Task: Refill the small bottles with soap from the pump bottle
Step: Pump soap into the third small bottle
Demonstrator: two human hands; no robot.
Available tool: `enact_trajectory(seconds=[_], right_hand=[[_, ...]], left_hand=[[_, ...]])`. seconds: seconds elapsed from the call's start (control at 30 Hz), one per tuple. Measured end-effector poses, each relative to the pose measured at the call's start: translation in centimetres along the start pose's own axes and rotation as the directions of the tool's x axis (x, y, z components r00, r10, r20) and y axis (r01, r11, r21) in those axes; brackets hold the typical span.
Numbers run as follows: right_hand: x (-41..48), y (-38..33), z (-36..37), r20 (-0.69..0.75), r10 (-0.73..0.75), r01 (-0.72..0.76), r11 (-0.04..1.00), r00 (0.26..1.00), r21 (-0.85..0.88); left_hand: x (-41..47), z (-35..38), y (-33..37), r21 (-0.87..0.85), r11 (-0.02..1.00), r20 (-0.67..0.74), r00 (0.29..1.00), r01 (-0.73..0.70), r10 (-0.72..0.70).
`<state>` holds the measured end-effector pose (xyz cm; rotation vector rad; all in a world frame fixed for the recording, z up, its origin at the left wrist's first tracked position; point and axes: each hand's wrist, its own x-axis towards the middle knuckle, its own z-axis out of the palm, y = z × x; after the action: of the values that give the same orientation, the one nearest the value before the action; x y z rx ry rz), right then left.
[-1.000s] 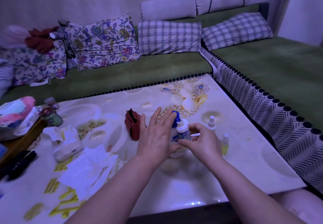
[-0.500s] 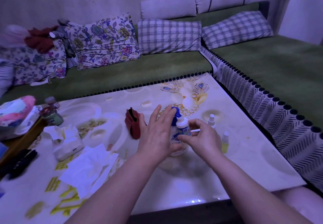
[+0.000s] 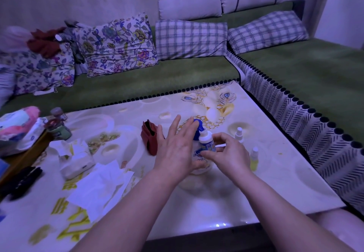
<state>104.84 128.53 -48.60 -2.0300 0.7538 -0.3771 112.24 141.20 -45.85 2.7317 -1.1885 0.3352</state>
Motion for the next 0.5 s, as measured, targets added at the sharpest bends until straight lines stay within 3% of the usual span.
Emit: enact_trajectory(seconds=[0.5], right_hand=[[-0.1, 0.9, 0.4, 0.008, 0.018, -0.018, 1.0, 1.0, -0.013]], left_hand=[[0.0, 1.2, -0.1, -0.004, 1.0, -0.015, 1.0, -0.013, 0.013]])
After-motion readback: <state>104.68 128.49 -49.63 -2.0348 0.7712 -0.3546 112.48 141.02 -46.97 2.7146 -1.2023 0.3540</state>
